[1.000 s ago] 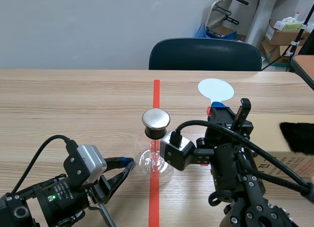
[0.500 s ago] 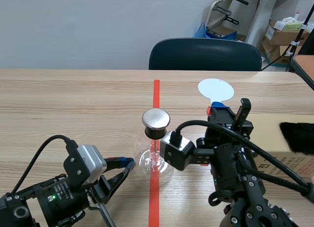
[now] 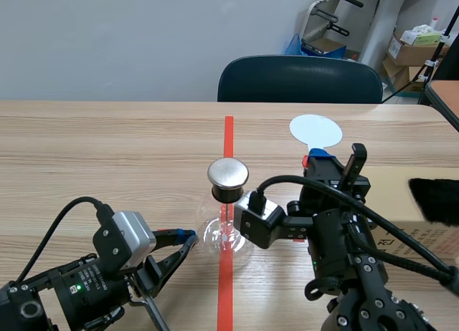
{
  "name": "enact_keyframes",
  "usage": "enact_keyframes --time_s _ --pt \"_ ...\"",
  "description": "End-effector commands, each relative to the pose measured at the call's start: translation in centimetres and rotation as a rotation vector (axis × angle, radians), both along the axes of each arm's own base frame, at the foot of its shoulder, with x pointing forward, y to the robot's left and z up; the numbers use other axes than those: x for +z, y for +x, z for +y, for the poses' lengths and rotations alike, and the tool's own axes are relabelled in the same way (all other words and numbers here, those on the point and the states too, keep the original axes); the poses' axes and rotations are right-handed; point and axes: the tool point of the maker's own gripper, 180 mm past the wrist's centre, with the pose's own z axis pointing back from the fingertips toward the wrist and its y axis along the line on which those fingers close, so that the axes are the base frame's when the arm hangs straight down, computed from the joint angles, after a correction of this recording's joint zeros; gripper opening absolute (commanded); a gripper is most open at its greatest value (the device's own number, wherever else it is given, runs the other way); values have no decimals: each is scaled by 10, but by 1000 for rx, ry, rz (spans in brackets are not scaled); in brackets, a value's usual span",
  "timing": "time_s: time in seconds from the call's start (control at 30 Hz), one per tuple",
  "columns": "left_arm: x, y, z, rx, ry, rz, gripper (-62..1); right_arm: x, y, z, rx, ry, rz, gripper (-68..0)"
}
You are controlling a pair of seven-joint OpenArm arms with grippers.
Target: Do the electroscope experiment
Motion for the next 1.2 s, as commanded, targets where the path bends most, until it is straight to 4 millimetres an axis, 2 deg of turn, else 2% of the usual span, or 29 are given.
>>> enact_keyframes --time_s 0.0,0.87,1.17 --pt "10 4 -4 -2 -30 -23 -584 7 2 -3 -5 1 -28 -667" --pt "10 4 -5 -2 -31 -23 -584 7 2 -3 -5 -2 -29 -667" --pt "9 4 -6 0 -31 -19 -584 15 -5 1 70 -23 -44 -667"
